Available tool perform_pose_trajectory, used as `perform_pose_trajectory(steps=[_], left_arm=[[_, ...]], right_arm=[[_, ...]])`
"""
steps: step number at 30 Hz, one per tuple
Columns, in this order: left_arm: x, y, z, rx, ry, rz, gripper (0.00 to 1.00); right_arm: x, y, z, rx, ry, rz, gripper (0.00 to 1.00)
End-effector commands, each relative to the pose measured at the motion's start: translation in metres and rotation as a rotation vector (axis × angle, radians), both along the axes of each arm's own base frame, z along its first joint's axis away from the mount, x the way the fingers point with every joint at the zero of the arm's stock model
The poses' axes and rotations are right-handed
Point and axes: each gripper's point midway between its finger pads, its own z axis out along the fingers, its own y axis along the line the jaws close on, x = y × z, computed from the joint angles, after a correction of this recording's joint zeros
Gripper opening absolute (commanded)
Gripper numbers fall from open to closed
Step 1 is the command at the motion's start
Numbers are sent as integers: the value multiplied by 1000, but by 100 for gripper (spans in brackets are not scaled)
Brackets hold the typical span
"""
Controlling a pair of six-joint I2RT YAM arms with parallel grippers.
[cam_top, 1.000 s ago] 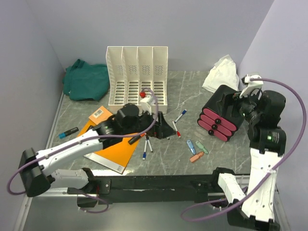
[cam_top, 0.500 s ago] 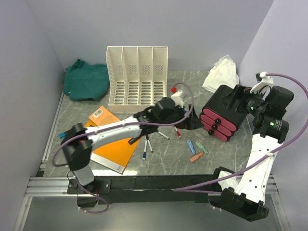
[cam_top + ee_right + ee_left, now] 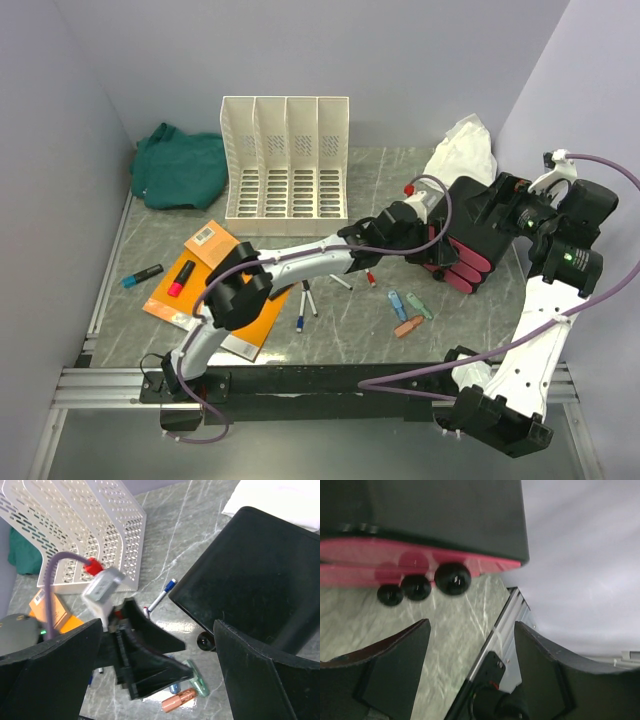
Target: Organize the desk
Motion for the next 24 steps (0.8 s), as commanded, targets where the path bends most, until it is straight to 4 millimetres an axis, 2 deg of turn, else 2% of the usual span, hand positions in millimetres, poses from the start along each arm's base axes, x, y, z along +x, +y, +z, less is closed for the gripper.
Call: perform_pose_trajectory(steps=[1, 18, 24], left_arm=[[4, -24, 28, -79, -25, -30, 72], [26, -47, -8, -50, 7, 33, 60], [33, -50, -5, -61, 0, 53, 47]], right_arm=[[3, 0, 12, -5, -46, 12, 100], [3, -3, 9, 5, -42, 5, 100], [3, -3, 8, 8, -40, 3, 100]])
